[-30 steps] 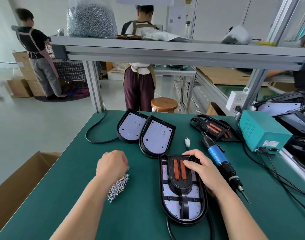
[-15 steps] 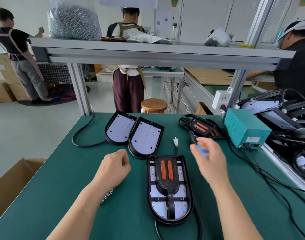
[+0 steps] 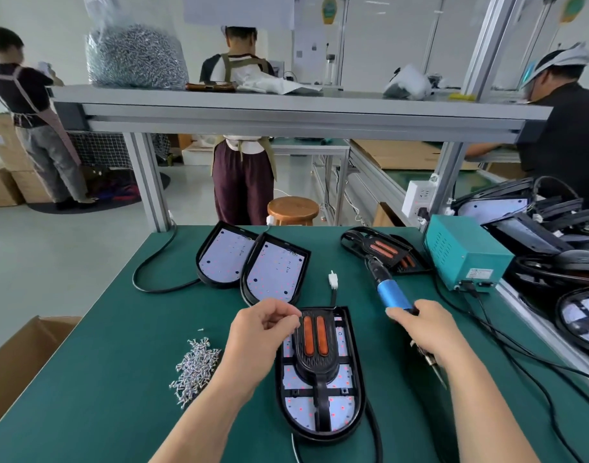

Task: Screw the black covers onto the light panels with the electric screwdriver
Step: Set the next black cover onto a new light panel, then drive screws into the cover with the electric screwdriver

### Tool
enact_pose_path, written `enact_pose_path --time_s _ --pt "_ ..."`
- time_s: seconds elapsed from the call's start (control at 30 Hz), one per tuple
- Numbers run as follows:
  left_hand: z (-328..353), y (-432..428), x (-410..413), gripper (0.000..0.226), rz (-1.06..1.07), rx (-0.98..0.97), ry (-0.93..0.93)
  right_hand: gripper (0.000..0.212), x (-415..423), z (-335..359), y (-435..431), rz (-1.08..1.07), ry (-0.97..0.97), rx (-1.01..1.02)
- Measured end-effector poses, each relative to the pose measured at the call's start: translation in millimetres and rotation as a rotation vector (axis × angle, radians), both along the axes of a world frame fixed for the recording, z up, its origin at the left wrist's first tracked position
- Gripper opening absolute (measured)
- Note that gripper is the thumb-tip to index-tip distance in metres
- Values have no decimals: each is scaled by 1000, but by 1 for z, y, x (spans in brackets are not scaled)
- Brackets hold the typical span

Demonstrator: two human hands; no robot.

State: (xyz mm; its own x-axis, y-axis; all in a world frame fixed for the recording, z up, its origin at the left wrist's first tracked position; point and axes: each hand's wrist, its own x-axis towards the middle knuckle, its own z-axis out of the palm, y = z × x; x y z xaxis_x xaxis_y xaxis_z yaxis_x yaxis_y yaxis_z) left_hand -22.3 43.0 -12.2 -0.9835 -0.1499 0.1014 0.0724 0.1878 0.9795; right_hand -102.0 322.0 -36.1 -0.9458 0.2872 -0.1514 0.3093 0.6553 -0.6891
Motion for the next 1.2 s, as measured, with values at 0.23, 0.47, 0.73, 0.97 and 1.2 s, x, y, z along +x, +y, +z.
enact_pose_path --time_s 0.23,0.47,0.73,0.97,1.2 --pt "3 9 3 20 -29 -14 0 24 19 31 3 -22 114 -1191" --pt "12 28 10 19 -135 6 -3 51 41 55 -14 64 290 -1453" --pt "16 42 23 20 -237 26 -49 29 48 63 -30 -104 346 -1311" --pt "18 45 27 19 -253 129 -118 31 51 57 -43 -379 547 -1668" --pt "17 48 28 21 -246 171 -167 18 57 73 -48 -504 648 -1584"
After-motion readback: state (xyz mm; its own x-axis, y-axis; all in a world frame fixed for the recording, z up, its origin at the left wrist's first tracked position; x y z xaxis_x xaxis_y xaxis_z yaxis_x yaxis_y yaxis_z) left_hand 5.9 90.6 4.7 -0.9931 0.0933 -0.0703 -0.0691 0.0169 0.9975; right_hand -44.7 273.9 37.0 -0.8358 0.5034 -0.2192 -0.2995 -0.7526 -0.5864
